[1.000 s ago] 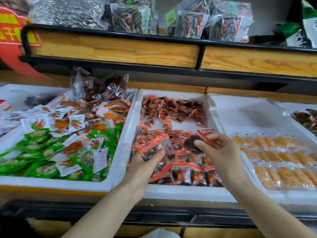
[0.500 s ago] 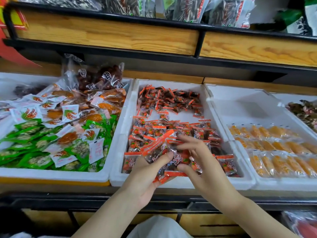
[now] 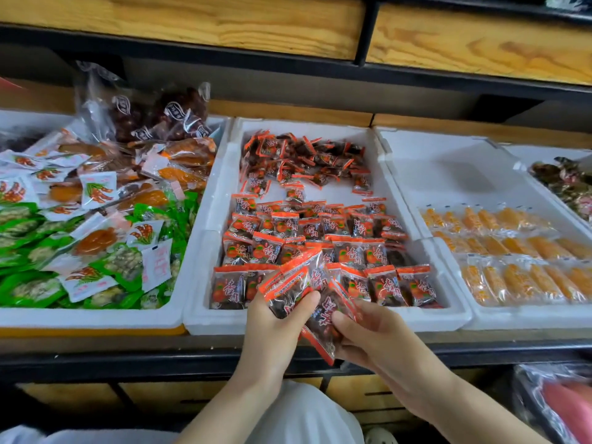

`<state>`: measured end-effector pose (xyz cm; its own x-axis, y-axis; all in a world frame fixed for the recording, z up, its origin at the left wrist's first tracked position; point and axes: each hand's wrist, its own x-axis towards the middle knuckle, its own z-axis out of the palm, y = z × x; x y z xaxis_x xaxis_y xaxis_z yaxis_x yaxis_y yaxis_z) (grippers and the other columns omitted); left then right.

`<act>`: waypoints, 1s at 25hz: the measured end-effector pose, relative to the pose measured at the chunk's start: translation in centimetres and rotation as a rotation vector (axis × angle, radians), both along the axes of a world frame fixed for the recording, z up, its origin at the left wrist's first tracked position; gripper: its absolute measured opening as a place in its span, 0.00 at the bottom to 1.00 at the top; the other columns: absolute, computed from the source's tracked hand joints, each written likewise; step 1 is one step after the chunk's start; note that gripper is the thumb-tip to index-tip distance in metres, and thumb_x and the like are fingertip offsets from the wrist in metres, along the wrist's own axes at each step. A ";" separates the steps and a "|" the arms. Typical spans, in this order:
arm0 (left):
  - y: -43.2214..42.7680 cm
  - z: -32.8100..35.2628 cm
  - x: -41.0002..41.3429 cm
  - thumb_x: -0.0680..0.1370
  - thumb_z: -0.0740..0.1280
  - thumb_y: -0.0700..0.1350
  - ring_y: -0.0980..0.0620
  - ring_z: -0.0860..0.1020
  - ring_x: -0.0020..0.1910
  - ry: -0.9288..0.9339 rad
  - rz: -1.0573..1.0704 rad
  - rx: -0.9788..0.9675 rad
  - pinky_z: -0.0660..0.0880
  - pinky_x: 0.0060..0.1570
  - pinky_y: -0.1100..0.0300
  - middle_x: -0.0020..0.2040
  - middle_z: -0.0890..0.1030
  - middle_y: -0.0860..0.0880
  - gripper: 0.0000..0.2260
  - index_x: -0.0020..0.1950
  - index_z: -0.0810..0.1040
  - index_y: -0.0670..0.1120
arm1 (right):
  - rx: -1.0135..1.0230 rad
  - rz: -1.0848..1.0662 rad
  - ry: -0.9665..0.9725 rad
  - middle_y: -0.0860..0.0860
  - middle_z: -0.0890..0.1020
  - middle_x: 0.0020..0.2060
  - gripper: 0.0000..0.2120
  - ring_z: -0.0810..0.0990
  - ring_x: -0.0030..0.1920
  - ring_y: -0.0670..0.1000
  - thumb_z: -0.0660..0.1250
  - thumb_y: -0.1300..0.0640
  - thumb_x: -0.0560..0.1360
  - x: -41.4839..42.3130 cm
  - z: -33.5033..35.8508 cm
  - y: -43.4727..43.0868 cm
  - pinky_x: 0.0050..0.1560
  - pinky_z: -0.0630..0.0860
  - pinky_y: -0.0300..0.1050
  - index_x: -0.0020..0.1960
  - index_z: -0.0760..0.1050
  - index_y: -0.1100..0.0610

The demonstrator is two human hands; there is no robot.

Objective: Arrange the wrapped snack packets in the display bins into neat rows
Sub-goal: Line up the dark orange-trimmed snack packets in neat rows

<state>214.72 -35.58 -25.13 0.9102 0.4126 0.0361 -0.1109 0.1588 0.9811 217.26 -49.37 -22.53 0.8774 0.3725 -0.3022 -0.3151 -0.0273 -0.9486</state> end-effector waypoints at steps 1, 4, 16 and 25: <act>-0.4 -0.2 0.2 0.72 0.73 0.42 0.56 0.81 0.51 0.005 0.032 -0.011 0.76 0.60 0.47 0.49 0.84 0.55 0.13 0.55 0.80 0.52 | 0.006 -0.018 0.016 0.58 0.85 0.43 0.08 0.85 0.42 0.52 0.65 0.62 0.76 -0.1 -0.3 0.0 0.39 0.80 0.39 0.52 0.78 0.65; -1.2 -0.3 1.0 0.72 0.74 0.43 0.58 0.81 0.51 0.016 0.104 -0.016 0.76 0.60 0.50 0.48 0.84 0.58 0.12 0.52 0.79 0.54 | -0.119 -0.049 -0.080 0.54 0.85 0.41 0.06 0.85 0.41 0.50 0.68 0.61 0.74 1.0 -0.3 -0.3 0.43 0.81 0.43 0.49 0.79 0.62; -0.9 1.4 5.2 0.73 0.73 0.44 0.68 0.79 0.47 -0.057 0.039 0.106 0.74 0.50 0.69 0.44 0.82 0.66 0.12 0.51 0.76 0.58 | -0.644 -0.365 -0.402 0.53 0.79 0.43 0.13 0.80 0.39 0.50 0.70 0.55 0.73 11.6 2.9 -8.0 0.35 0.75 0.40 0.54 0.70 0.56; -2.2 1.1 7.4 0.74 0.71 0.41 0.54 0.83 0.43 -0.037 -0.097 0.059 0.76 0.34 0.70 0.50 0.83 0.50 0.14 0.59 0.78 0.46 | -1.232 -0.149 -0.662 0.57 0.75 0.58 0.20 0.77 0.51 0.55 0.66 0.49 0.76 15.4 -0.2 -7.9 0.49 0.76 0.47 0.61 0.69 0.59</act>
